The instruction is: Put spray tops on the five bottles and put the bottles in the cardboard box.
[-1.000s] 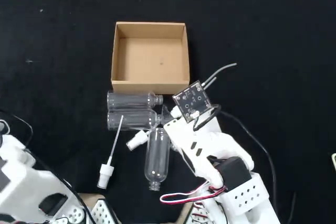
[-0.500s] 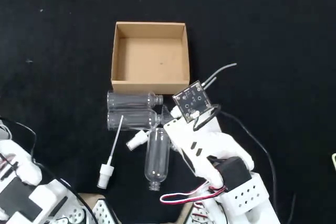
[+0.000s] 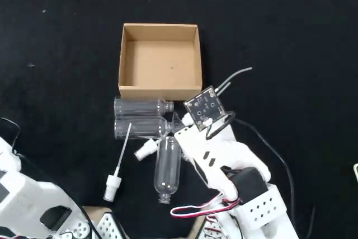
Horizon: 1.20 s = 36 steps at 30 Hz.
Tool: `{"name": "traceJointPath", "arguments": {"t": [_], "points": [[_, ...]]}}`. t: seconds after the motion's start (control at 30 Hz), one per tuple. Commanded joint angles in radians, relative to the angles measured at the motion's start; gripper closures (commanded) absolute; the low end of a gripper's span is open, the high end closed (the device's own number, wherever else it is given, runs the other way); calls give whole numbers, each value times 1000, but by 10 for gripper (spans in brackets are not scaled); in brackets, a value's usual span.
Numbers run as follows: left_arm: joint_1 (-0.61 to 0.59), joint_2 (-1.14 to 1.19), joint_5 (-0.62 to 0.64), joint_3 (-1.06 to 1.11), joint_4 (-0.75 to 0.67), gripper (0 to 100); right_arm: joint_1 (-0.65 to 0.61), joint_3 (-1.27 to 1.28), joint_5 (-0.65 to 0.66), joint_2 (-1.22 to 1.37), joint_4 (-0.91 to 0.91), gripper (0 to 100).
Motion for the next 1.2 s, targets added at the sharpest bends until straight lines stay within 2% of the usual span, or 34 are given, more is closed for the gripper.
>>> {"name": "traceJointPath", "arguments": {"t": [0.0, 0.2, 0.53, 0.83, 1.17], "points": [[38, 3, -5, -70, 0, 697, 14, -7, -5, -15, -17, 800], [42, 15, -5, -76, -84, 697, 12, -7, -5, -15, -17, 800], [54, 18, -5, -71, -83, 698, 12, -7, -5, -15, -17, 800], [45, 193, -5, -196, -91, 698, 12, -10, -5, -15, -3, 799], [56, 203, -5, -208, -92, 698, 12, -10, -5, -15, -5, 799]]}}
